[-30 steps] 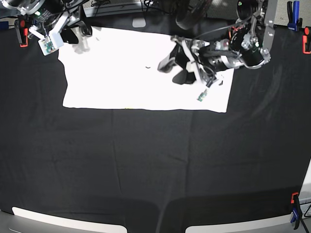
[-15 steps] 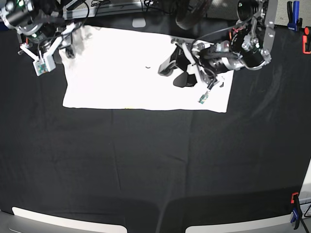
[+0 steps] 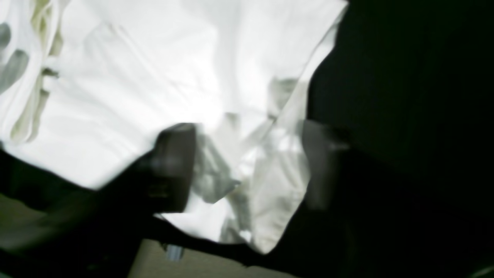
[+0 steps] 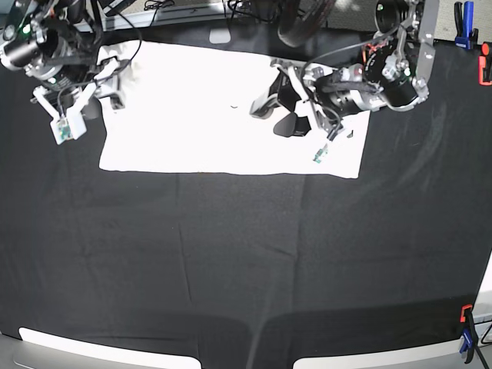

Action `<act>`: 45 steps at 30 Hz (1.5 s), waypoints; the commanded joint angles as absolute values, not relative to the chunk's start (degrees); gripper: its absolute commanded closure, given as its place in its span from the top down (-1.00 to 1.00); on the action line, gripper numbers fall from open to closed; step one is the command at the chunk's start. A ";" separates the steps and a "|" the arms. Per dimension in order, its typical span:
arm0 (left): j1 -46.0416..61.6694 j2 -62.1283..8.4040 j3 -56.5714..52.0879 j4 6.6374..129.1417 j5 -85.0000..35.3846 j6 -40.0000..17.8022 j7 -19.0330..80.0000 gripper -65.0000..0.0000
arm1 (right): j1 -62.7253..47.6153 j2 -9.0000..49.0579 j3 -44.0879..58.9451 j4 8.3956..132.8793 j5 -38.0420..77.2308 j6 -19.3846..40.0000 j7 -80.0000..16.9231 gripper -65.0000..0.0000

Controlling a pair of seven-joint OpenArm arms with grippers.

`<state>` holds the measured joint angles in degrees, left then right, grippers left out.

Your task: Layout the t-shirt on the table in an organized manner, then fold the t-shirt properly

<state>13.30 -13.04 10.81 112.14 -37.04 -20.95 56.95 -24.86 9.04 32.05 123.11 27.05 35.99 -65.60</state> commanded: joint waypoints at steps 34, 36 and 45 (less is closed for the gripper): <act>12.84 -13.08 10.66 113.23 -37.98 -21.02 55.68 -0.05 | -13.47 15.75 47.51 80.34 49.10 40.00 -63.66 0.47; 12.84 -13.08 10.66 113.23 -37.98 -21.02 55.66 -0.05 | -11.62 15.73 47.46 77.06 50.37 40.00 -65.23 0.47; 12.86 -13.06 10.66 113.23 -37.98 -21.02 55.66 -0.05 | -14.26 15.88 38.61 74.76 50.81 40.00 -65.63 0.47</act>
